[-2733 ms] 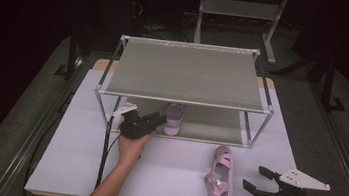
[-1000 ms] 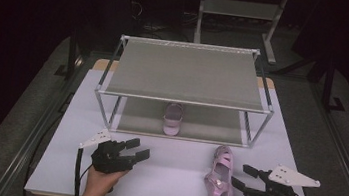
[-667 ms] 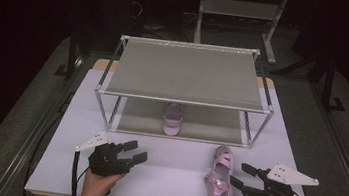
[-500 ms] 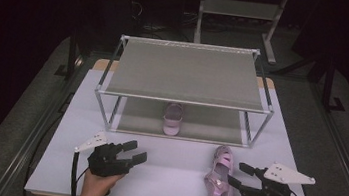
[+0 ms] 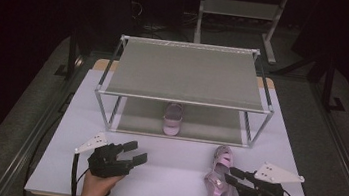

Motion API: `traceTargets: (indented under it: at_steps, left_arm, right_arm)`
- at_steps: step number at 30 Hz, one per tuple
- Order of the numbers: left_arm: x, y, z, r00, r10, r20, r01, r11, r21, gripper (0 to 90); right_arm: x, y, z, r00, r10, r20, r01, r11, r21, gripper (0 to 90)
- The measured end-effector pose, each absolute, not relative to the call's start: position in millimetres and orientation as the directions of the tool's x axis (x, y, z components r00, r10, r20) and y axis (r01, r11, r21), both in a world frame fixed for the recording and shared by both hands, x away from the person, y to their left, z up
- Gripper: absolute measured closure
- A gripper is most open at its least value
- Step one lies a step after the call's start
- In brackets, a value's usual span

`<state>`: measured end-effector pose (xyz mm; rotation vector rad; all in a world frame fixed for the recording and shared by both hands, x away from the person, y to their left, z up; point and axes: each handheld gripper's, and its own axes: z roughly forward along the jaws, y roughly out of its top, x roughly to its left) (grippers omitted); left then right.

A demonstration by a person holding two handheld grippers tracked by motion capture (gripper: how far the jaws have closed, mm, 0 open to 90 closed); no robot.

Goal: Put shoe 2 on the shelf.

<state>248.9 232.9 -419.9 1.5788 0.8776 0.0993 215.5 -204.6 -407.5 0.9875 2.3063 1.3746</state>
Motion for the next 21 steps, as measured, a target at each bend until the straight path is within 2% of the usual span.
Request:
traceTargets:
  at_steps: [2,5,21]
  left_arm:
    - [247.3,233.3,-419.1,0.702,0.580,-0.413,0.468,0.061,0.882,29.0]
    - [246.7,234.5,-419.4,0.703,0.581,-0.410,0.467,0.059,0.882,29.3]
    - [247.3,235.6,-420.0,0.704,0.580,-0.409,0.468,0.055,0.882,29.5]
  right_arm:
    - [215.7,-201.7,-408.9,-0.727,0.681,0.089,0.423,0.341,0.840,75.9]
    - [215.5,-201.3,-409.9,-0.725,0.683,0.084,0.422,0.344,0.839,77.3]
    - [211.6,-224.4,-412.1,-0.672,0.735,0.087,0.461,0.323,0.826,75.3]
